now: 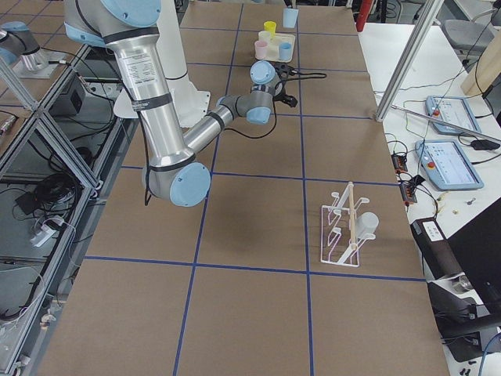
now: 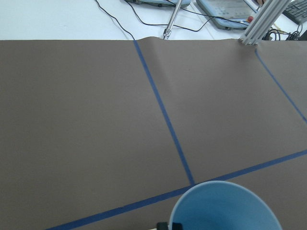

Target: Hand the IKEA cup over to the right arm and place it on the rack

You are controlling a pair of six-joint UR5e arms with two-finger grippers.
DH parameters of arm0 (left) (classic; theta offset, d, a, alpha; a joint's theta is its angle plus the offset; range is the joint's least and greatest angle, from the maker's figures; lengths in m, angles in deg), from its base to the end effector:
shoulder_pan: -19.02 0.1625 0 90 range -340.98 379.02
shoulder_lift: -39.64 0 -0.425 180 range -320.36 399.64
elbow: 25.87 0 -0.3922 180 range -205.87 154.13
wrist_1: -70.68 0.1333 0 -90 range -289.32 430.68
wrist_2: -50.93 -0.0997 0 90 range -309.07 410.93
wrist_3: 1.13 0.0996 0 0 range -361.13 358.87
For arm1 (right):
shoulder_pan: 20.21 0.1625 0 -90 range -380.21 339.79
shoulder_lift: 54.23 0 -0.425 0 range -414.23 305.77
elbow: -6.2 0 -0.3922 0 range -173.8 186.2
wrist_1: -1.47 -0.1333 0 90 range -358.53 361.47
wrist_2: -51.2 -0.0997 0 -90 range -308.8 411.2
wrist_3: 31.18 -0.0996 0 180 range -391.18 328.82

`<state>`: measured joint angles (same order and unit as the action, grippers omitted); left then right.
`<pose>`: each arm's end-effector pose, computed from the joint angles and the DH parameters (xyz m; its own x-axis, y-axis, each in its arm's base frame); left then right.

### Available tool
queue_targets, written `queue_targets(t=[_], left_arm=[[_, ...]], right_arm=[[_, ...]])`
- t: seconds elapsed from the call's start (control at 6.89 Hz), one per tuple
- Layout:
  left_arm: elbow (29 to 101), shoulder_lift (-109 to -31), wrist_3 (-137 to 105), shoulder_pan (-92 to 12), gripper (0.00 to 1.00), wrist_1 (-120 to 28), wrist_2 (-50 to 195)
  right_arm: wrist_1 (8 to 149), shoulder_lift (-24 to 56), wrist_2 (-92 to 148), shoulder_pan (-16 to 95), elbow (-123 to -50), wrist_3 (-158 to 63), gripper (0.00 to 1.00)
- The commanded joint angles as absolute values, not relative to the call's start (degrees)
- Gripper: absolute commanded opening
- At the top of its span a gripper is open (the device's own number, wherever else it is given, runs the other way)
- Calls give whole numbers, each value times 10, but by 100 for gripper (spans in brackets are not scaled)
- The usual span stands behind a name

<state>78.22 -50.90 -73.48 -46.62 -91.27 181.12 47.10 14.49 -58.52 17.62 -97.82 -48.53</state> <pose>0.1291 -0.4524 0.3934 0.1539 0.2217 -0.9629 0.4025 0.8759 0.2660 -0.4005 -0.4372 0.2506 0.3431 -0.8712 0.3511 0.0412 0.3874 0.9210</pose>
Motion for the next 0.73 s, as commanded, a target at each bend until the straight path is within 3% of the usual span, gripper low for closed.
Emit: queue_targets(t=[0.0, 0.29, 0.58], left_arm=[[836, -566, -882, -372, 0, -913, 1785], [835, -632, -951, -234, 0, -911, 1650], [818, -675, -978, -163, 0, -907, 1588]], right_arm=[[444, 107, -527, 109, -972, -506, 99], [397, 106, -470, 57, -972, -499, 99], [322, 106, -450, 27, -967, -499, 99]])
